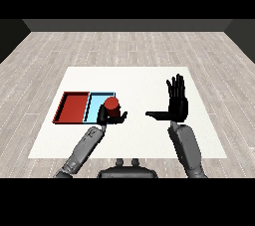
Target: Pick the red can and put it in the red box
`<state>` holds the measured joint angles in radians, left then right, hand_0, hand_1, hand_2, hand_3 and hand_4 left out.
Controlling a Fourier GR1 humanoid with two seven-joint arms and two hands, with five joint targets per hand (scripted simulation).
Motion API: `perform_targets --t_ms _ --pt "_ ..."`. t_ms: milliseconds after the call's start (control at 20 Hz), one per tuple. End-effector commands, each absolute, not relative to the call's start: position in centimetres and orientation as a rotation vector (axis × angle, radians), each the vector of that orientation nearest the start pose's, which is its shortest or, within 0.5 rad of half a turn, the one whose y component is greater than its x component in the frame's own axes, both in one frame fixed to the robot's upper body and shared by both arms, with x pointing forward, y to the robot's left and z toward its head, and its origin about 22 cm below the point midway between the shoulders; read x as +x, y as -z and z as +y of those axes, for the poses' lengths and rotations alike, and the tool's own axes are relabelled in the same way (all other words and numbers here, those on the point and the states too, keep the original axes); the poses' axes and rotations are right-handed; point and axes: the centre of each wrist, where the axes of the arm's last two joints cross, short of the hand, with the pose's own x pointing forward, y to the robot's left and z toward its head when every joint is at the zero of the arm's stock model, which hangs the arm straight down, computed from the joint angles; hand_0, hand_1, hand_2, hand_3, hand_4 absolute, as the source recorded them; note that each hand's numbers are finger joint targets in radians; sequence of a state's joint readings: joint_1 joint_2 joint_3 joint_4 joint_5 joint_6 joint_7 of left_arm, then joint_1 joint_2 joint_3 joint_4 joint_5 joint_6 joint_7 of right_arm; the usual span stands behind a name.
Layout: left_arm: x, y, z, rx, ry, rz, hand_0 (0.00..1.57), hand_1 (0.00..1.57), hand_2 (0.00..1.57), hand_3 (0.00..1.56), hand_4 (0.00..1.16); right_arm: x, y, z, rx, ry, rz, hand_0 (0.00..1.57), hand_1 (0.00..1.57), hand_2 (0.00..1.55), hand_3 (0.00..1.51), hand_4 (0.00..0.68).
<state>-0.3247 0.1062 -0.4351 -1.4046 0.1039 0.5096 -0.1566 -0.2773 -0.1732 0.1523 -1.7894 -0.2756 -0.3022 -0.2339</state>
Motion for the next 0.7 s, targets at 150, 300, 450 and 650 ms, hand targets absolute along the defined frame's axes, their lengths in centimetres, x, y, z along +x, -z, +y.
perform_targets --t_ms 150,300,450,650 --pt "30.0 -4.2 17.5 0.222 0.128 -1.856 1.57 1.57 1.56 1.46 1.11 25.8 -7.4 -24.3 0.03 0.151 -2.129 0.0 0.0 0.0 0.0 0.0" --pt "31.1 -6.5 20.2 0.274 0.13 -1.862 1.57 1.57 1.55 1.42 1.12 26.3 -4.9 -24.8 -0.04 0.118 -2.053 0.0 0.0 0.0 0.0 0.0" --pt "31.0 -7.0 21.7 0.376 0.164 -1.849 1.57 1.57 1.55 1.42 1.14 25.6 -4.3 -27.6 -0.031 0.136 -2.012 0.0 0.0 0.0 0.0 0.0" --pt "33.3 -7.1 25.3 0.513 0.2 -1.753 1.57 1.57 1.53 1.4 1.12 23.4 -2.7 -26.7 -0.027 0.105 -1.975 0.0 0.0 0.0 0.0 0.0"
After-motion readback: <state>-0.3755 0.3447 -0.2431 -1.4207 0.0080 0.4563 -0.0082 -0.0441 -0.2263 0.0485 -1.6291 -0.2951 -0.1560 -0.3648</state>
